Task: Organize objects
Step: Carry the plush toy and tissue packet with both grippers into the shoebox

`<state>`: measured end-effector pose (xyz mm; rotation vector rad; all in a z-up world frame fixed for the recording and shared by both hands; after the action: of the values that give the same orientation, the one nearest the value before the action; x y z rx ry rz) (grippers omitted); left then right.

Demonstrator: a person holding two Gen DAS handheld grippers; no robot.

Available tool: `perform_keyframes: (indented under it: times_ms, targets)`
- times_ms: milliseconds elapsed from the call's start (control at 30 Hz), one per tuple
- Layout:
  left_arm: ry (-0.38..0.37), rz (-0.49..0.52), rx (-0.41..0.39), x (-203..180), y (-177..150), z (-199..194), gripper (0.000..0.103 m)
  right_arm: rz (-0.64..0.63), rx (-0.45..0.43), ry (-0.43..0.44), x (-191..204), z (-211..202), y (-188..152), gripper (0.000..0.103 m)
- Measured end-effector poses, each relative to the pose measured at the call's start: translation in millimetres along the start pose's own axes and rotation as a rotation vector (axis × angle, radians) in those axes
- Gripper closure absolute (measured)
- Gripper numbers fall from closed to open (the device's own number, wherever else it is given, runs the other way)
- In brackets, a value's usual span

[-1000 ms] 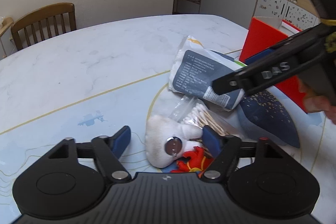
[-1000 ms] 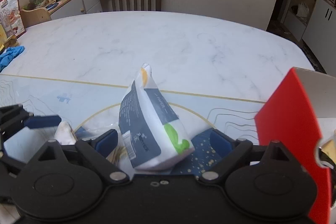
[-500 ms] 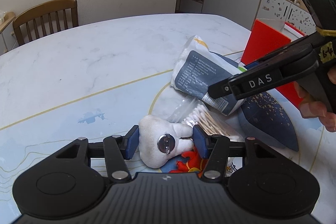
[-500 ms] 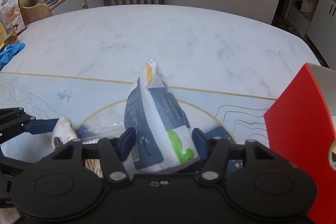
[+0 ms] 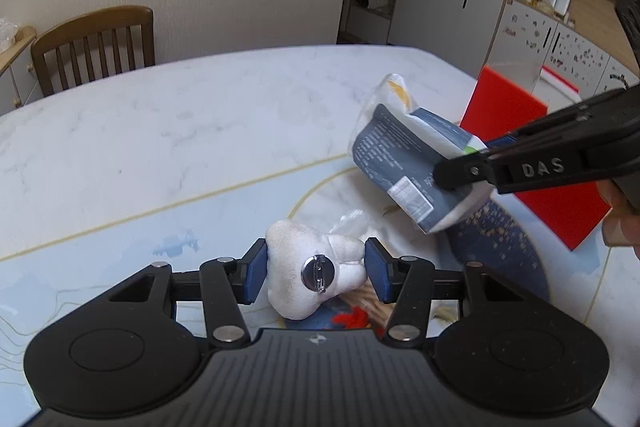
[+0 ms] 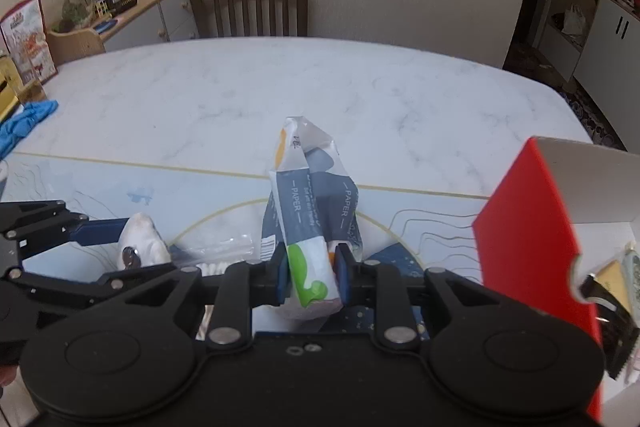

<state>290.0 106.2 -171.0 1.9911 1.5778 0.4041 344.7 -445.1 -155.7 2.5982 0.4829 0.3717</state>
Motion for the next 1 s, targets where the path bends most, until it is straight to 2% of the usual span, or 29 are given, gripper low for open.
perform_keyframes:
  times_ms: [300, 600, 1000]
  targets:
    - [-0.031, 0.001, -0.048, -24, 23, -40, 0.053, 0.030, -0.052, 0.032, -16, -56, -7, 0.081]
    - [-0.084, 0.012, -0.081, -69, 49, -74, 0.053, 0.071, -0.088, 0.058, -45, -103, -20, 0.080]
    - [-0.113, 0.088, -0.115, -150, 83, -81, 0.053, 0.121, -0.097, 0.076, -111, -142, -47, 0.081]
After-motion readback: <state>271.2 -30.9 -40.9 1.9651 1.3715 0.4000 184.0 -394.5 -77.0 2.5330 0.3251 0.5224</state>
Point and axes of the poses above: each gripper's, at about its wrist camera, not at the fingertips, and z roughly the way its jaws point, x to its left, y to its top, the point moved 10 cm from there along z, roughly the way its jaws point, and after that the axes turned 10 degrees about x, right-handed, at the moved point
